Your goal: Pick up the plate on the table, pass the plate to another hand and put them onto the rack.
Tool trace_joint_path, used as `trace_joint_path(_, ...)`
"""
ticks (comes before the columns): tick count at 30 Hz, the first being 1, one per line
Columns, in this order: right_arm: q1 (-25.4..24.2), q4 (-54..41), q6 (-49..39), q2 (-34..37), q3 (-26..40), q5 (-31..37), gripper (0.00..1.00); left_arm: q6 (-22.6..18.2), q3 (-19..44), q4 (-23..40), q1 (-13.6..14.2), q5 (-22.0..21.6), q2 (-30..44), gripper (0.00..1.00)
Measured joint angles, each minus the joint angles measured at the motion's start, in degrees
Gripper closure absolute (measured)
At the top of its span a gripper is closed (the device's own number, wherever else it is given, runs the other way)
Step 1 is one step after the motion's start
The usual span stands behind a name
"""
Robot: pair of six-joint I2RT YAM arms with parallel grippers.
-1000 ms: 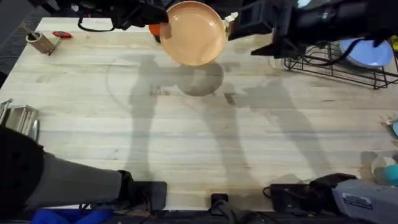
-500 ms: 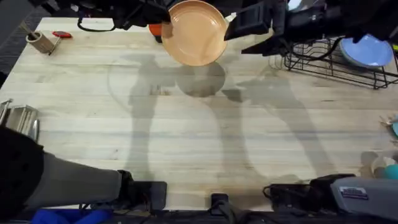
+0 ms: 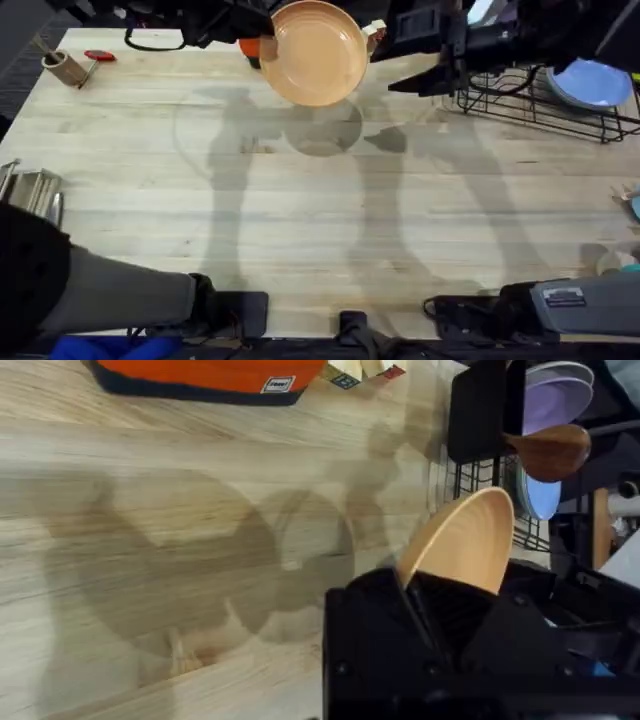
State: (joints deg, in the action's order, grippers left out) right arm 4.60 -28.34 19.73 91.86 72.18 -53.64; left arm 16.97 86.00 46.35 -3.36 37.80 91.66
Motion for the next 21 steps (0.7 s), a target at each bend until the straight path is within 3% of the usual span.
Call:
trace_joint_path(12,3.05,1.71,3.26,0.15,0.00,0.36,0.007,0.00,0.00,0.00,0.00,0.02,0.00,0.960)
trace_joint_path(21,9.02,3.34,7.29,0.15,0.00,11.44,0.007,0.00,0.00,0.81,0.00,0.07,0.00,0.960)
